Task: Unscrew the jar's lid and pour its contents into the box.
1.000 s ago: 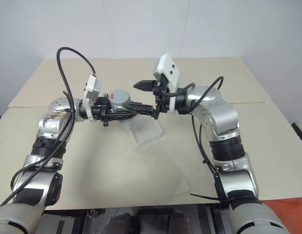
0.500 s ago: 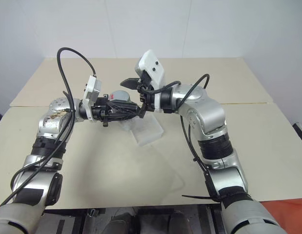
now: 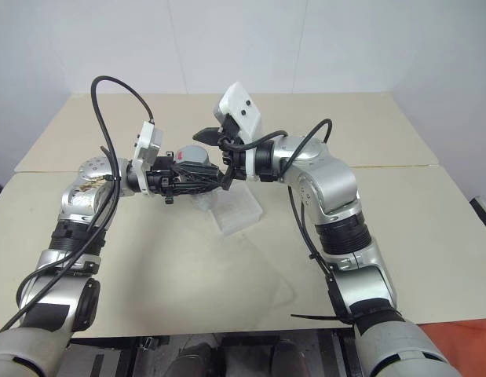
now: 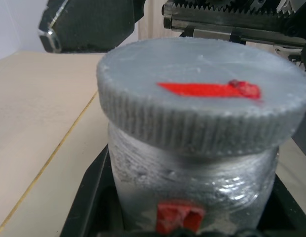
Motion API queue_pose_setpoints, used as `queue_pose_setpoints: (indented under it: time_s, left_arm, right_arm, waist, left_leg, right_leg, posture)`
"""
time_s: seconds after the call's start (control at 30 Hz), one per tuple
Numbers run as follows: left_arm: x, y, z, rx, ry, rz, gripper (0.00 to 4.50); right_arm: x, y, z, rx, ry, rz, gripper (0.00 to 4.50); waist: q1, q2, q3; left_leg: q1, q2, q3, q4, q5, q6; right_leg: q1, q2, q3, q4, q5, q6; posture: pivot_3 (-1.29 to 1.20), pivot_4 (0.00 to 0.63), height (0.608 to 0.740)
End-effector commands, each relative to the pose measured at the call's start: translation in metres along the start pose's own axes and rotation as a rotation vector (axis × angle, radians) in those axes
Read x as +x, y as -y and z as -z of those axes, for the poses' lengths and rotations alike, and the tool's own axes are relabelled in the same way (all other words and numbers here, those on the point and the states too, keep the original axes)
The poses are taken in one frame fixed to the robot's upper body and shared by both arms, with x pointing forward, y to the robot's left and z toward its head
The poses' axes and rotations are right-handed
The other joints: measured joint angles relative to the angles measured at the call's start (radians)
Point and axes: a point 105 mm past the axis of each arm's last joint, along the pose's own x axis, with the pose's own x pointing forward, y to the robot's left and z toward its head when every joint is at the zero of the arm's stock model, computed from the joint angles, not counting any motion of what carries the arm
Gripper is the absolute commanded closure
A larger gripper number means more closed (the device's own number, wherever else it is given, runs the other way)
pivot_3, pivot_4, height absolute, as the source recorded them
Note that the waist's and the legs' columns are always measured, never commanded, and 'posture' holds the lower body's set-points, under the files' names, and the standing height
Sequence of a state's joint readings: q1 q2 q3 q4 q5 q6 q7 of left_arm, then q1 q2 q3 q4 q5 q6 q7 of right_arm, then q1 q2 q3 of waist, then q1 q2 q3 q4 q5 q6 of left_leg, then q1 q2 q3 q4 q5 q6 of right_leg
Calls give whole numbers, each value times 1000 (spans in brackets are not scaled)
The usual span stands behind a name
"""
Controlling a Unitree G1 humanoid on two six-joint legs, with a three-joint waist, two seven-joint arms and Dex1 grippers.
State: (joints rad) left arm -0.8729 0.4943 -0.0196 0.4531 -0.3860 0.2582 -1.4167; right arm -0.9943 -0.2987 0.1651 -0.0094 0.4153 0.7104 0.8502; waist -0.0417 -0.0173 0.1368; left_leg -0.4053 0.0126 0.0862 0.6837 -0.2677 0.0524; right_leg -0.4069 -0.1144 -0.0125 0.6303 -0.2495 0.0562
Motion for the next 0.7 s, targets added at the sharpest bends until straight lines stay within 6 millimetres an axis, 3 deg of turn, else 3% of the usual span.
queue_pose_setpoints:
  time_s: [0.03,0.17,0.27,0.4,0.7]
  left_arm:
    - [-2,0,-13,55,12,2,2559]
    - [-2,0,-12,56,12,3,2559]
    - [-2,0,-13,56,12,5,2559]
    - [-2,0,-13,56,11,5,2559]
    - [-3,0,-14,60,8,13,2559]
  right_arm:
    - [1,-3,-14,-41,37,-18,33]
    - [1,-5,-14,-38,35,-30,33]
    - [1,-5,-14,-36,35,-31,642]
    - [1,-5,-13,-30,34,-37,1786]
    - [-1,-5,-13,-29,35,-50,1787]
  waist:
    - [0,0,0]
    - [0,0,0]
    - [0,0,0]
    - [0,0,0]
    - [0,0,0]
  left_leg:
    - [0,0,0,0,0,0]
    - [0,0,0,0,0,0]
    - [0,0,0,0,0,0]
    - [0,0,0,0,0,0]
    - [0,0,0,0,0,0]
  right_leg:
    - [0,0,0,0,0,0]
    - [0,0,0,0,0,0]
    - [0,0,0,0,0,0]
    - [0,0,0,0,0,0]
    - [0,0,0,0,0,0]
  posture:
    - [0,150,740]
    - [0,150,740]
    - [0,150,740]
    - [0,150,740]
    - [0,150,740]
